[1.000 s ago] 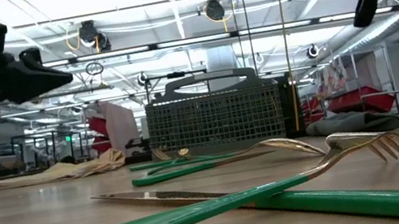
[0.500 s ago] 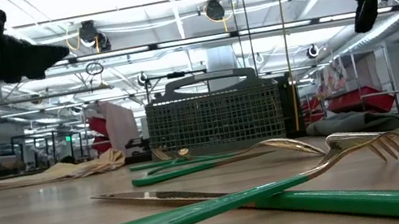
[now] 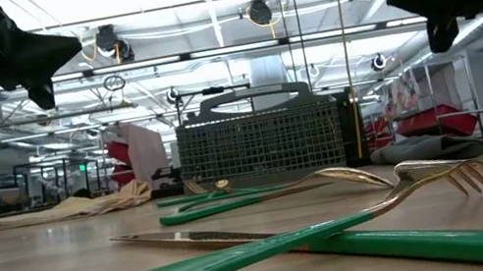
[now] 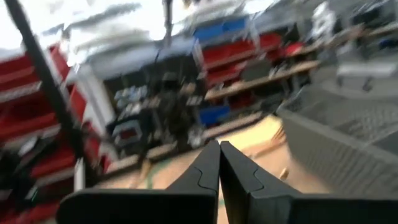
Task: Sort silverware
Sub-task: Put the spoon into the middle right section of the dish rack
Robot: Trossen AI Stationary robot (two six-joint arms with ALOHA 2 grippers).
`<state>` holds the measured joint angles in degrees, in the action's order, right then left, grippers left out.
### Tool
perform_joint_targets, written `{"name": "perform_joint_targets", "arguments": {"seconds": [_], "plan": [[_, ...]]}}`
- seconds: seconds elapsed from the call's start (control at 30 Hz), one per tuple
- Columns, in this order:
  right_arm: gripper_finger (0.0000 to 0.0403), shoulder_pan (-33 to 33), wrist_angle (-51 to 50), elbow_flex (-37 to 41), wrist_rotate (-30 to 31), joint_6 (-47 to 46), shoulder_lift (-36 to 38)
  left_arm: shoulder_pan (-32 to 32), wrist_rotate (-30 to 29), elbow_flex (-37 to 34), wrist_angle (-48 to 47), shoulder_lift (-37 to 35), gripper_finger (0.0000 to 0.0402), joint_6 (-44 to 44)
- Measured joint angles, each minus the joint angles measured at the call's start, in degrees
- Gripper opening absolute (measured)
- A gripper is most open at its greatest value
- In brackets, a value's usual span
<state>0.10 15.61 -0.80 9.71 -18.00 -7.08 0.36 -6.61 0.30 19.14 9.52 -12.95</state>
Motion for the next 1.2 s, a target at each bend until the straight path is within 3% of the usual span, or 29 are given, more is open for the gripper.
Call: {"name": "perform_joint_targets", "arguments": {"seconds": [0.2, 0.43, 0.6, 0.73, 0.87, 1.03, 1.13, 1.2], "plan": [[0.0000, 0.0, -1.4, 0.0, -8.4, 0.3, -3.3, -0.1, 3.1, 0.0, -0.4, 0.0, 0.0038, -2.9], [0.0000, 0.4, 3.7, 0.0, -9.9, -1.3, -8.2, 0.0, -1.4, 0.0, 1.6, 0.0, 0.0038, -2.8], [0.0002, 0.8, 4.3, 0.0, -10.5, -4.9, -11.7, -0.1, -1.3, 0.0, 1.0, 0.5, 0.0038, -3.2], [0.0024, 2.3, 10.9, -1.2, -10.1, -5.6, -15.3, -0.1, -0.9, 0.3, 1.2, 0.5, 0.0038, -3.2], [0.0062, 4.1, 12.7, -8.9, -10.1, 2.7, -18.3, -0.1, 4.1, 4.1, 0.8, 0.7, 0.0038, -3.3], [0.0107, 6.8, 11.2, -25.0, -9.9, 19.5, -24.1, -0.8, 8.5, 13.5, 1.0, 0.7, 0.0023, -1.7], [0.0125, 7.7, -1.1, -36.2, -6.6, 23.0, -28.2, -1.1, 10.1, 20.8, -2.4, 0.6, 0.0008, -0.5], [0.0133, 8.1, -13.2, -42.9, -1.5, 21.5, -31.9, -1.2, 10.0, 25.7, -12.4, 0.6, 0.0005, 0.4]]}}
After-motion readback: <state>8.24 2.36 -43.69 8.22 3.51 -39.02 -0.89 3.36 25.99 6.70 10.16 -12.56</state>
